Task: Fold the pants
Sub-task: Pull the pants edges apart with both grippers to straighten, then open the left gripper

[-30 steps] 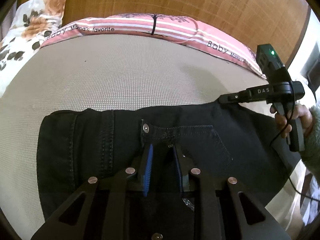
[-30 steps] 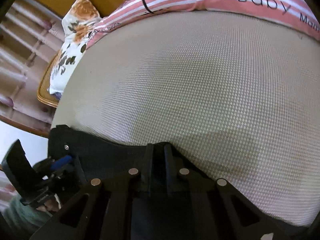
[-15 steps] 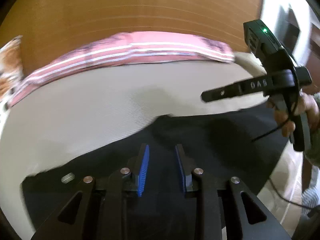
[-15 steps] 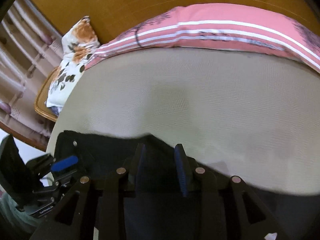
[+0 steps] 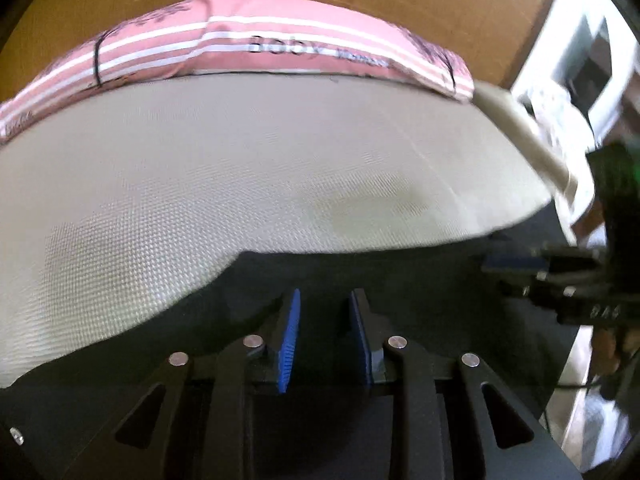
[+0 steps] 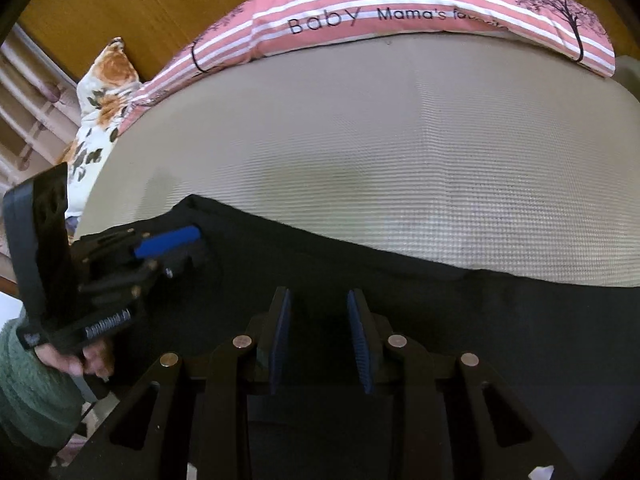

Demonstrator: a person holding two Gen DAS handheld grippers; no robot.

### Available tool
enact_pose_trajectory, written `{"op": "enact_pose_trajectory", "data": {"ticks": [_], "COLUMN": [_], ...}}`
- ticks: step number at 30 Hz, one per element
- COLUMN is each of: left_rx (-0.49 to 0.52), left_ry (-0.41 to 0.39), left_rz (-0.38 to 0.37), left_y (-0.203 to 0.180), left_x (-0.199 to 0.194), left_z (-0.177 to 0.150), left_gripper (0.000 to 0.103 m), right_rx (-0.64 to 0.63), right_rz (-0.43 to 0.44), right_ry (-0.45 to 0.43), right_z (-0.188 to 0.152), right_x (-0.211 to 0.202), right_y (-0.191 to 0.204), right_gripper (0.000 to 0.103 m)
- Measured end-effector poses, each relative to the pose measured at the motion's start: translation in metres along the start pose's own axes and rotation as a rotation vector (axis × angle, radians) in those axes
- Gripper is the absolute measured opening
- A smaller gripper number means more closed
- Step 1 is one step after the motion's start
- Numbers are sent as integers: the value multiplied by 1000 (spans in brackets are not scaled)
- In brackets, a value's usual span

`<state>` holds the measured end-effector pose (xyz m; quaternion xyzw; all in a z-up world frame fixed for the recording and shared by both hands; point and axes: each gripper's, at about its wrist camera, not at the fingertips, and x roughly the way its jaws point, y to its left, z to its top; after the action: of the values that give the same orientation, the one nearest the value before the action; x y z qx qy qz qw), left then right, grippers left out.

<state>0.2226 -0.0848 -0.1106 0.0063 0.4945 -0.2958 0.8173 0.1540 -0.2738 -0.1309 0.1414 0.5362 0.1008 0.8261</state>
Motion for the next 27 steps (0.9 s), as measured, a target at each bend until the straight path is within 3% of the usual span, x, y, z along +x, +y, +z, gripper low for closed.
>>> {"op": "enact_pose_trajectory", "data": {"ticks": [2,5,12,16,21,27], "left_rx": [-22,24,-2,45,60,71], "left_ry": [-5,-27,-23,-46,-72,-62], "left_rz": [10,60,72,131,114,75], "left_y": [3,-2,-3,-20,-44,-71], "left_x": [2,3,-3,-21,-47,-58], "left_z": [4,3,6,0,-18,-45], "left_gripper": [22,20,20,23,34,35], "right_rx": [10,12,54,89,196,350], "right_rz": [-7,-10,27,41,68,19], "right_ry": [-13,-35,-44,-88,-140,-205], "right_z": [0,0,1,-4,-28,-79], "right_x": [7,8,-7,-29,-64,-116], "right_y": [-4,-4,-7,-12,-45,-103], "right_gripper": [20,21,26,42,42,42]}}
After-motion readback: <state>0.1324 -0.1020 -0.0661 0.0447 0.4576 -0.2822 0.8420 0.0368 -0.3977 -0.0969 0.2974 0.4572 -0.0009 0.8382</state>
